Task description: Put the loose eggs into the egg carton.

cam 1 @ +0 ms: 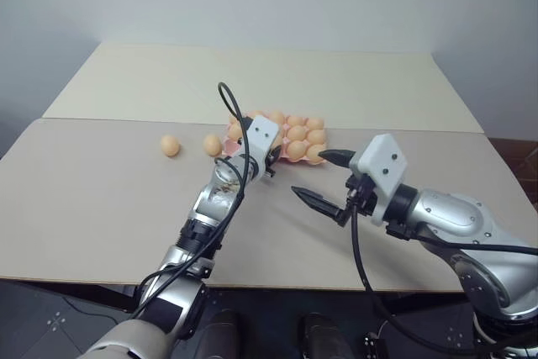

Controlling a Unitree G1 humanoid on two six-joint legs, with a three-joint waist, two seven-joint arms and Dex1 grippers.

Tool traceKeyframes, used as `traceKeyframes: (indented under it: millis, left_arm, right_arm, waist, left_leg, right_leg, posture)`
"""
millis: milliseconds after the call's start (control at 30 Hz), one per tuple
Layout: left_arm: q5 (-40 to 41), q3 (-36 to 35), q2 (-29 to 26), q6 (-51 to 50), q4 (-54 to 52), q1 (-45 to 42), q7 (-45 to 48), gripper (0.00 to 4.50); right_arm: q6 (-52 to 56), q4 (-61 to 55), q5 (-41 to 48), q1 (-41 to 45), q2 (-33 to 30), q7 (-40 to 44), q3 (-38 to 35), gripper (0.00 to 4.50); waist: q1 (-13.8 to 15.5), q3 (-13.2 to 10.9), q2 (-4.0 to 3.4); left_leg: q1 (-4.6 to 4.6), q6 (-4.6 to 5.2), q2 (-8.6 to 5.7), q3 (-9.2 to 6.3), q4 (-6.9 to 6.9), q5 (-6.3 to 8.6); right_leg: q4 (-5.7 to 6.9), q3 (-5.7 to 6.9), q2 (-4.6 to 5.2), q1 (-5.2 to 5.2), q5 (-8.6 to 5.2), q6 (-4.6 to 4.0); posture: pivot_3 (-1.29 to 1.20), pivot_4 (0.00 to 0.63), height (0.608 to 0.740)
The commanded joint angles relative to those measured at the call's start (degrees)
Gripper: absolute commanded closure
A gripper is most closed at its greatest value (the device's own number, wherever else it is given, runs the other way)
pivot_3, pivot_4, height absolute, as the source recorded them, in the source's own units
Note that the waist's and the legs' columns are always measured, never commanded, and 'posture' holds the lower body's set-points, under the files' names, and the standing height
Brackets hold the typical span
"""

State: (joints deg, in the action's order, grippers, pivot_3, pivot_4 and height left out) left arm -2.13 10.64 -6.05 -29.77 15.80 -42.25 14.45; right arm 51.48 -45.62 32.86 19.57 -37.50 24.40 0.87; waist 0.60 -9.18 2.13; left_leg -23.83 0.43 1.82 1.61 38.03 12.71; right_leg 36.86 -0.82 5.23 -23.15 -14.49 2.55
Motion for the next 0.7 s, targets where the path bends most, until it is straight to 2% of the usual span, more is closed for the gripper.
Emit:
traceKeyframes:
  millis: [33, 233, 267, 500, 700]
  left_arm:
    - [-0.4, 0.1, 0.6, 2.0, -0.5, -1.2, 0.2, 2.96]
    - [0.4, -1.2, 1.7, 3.1, 0.9, -1.7, 0.0, 2.96]
    - [0.5, -1.4, 1.8, 3.1, 0.8, -1.7, 0.0, 2.26]
    - [0.0, -2.3, 0.8, 0.9, -4.7, 0.4, -0.7, 0.11]
    - [0.6, -4.1, -0.3, -4.5, -16.1, 4.7, -1.5, 0.11]
  right_arm:
    - [0.6, -1.7, 0.3, 1.3, 0.1, -1.1, -1.5, 0.0]
    - [-0.3, -2.0, 0.6, 1.2, 0.0, -0.5, -1.4, 0.0]
    - [-0.3, -2.0, 0.6, 1.2, 0.0, -0.4, -1.4, 0.0]
    - [-0.5, -1.9, 0.7, 1.0, -0.3, 0.3, -1.5, 0.0]
    - [-0.4, -1.7, 0.9, 0.6, 0.3, 0.2, -2.0, 0.0]
  waist:
    - [0.0, 0.0, 0.0]
    - [0.0, 0.0, 0.0]
    - [0.0, 0.0, 0.0]
    - [-0.1, 0.0, 0.0]
    - [-0.1, 0.0, 0.0]
  left_leg:
    - [0.0, 0.0, 0.0, 0.0, 0.0, 0.0]
    - [0.0, 0.0, 0.0, 0.0, 0.0, 0.0]
    - [0.0, 0.0, 0.0, 0.0, 0.0, 0.0]
    - [0.0, 0.0, 0.0, -0.01, 0.0, 0.0]
    - [0.0, 0.0, 0.01, -0.03, 0.0, 0.0]
  right_leg:
    - [0.0, 0.0, 0.0, 0.0, 0.0, 0.0]
    - [0.01, 0.0, 0.0, 0.0, 0.0, 0.0]
    - [0.01, 0.0, 0.0, 0.0, 0.0, 0.0]
    - [0.02, 0.0, 0.0, 0.0, 0.0, 0.0]
    - [0.03, -0.01, 0.0, -0.01, 0.0, 0.0]
  posture:
    - [0.0, 0.15, 0.74]
    - [0.0, 0.15, 0.74]
    - [0.0, 0.15, 0.74]
    - [0.0, 0.15, 0.74]
    - [0.0, 0.15, 0.74]
